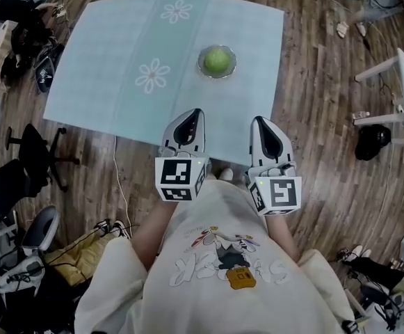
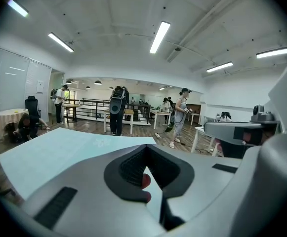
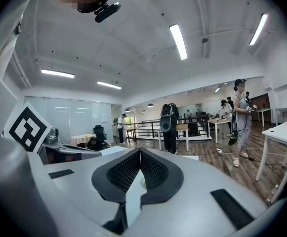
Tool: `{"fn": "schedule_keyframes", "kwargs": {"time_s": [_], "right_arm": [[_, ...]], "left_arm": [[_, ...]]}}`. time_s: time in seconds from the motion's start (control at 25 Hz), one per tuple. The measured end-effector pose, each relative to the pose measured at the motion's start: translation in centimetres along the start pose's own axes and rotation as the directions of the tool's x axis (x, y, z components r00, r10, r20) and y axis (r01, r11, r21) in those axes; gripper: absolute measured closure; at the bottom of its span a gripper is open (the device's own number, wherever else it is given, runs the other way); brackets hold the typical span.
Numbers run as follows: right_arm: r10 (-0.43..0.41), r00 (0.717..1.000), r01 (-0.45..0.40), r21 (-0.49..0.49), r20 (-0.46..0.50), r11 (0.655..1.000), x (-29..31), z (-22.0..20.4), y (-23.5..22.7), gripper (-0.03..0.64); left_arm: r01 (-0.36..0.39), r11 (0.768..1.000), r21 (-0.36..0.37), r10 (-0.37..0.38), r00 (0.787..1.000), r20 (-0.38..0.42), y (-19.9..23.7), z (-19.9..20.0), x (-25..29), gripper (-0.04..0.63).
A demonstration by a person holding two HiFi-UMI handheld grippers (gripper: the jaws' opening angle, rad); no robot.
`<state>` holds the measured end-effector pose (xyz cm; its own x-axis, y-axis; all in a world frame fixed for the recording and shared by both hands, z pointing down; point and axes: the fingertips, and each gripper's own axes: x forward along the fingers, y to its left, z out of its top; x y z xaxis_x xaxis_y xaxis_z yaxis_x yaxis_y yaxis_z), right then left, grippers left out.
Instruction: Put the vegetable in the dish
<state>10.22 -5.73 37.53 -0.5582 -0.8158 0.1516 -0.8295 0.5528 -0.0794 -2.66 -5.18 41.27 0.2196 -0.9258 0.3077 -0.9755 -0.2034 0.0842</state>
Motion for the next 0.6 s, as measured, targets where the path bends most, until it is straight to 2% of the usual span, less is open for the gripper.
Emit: {"fn": "schedule_keyframes", "kwargs": {"time_s": [0.2,0.4,0.6], "right_arm": [[0.013,1.0,-0.013,0.025,0.004,1.0,-3.4,-0.6,1.2,0.592],[0.027,1.0,-0.027,0.033,0.009,0.999,-6.2,-0.3,2.5,0.593],[0.021,0.999,-0.022,0.032,0.027,0.999,-8.2,0.3,4.2,0.592]], "left_arm": [[-0.002,1.0,-0.01,0.002,1.0,-0.008,-2.0,-1.4,-3.4,0.588],[-0.004,1.0,-0.03,0.005,1.0,0.018,-3.6,-1.0,-6.9,0.589],[0.018,1.0,-0.015,-0.018,0.999,0.039,-4.6,-0.9,-9.9,0.588]]}}
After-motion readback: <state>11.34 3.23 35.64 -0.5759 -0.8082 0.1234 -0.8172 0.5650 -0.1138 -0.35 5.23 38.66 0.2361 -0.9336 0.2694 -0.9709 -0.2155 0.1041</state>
